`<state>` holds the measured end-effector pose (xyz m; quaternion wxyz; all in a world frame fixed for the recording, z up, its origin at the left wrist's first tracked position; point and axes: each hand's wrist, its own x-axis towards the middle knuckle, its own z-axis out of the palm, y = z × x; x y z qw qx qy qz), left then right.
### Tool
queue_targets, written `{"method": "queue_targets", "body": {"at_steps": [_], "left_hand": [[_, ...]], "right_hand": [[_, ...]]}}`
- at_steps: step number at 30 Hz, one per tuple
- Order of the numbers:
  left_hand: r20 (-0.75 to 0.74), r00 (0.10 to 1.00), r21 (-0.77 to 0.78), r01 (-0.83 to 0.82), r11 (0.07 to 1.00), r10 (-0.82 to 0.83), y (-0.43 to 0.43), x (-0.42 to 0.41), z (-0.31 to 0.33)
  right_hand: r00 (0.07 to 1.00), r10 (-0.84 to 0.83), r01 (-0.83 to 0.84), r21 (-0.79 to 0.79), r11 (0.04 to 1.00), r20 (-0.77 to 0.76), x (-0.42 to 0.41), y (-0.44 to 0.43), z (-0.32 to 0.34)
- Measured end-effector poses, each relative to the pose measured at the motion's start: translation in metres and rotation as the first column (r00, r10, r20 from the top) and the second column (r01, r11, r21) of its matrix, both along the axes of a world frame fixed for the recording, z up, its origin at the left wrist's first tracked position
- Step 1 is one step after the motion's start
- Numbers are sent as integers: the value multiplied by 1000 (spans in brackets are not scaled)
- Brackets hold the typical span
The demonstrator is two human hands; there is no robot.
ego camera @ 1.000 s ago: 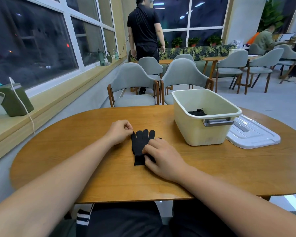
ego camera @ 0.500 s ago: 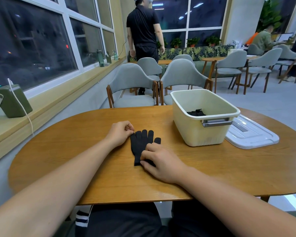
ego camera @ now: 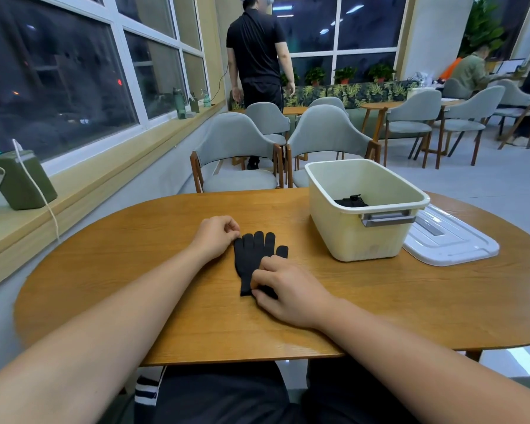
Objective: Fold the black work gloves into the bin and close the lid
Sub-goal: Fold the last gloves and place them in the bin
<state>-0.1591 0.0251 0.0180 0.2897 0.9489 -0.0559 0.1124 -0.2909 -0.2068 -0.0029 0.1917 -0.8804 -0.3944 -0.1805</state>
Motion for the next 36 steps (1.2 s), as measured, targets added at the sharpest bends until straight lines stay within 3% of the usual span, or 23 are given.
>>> {"method": "queue_targets", "body": {"at_steps": [6,12,22,31,36], "left_hand": [[-76,993,60,95,994,-91,-9,5,2],[-96,992,71,87,994,-80,-15,7,7],[-77,993,-30,89,996,-91,-9,9,10],[-163,979,52,130,990,-120,-9,16,9],[-127,985,72,127,989,-117,-14,19,11]], "right_hand": [[1000,17,-17,-1,1000,-25,-2,0,2],[999,18,-18,1,1000,-39,-4,-1,5],[998,20,-20,3,1000,-53,-5,0,6],[998,15,-14,13,1000,-60,-6,0,6],[999,13,-13,14,1000,-51,-7,0,6]]}}
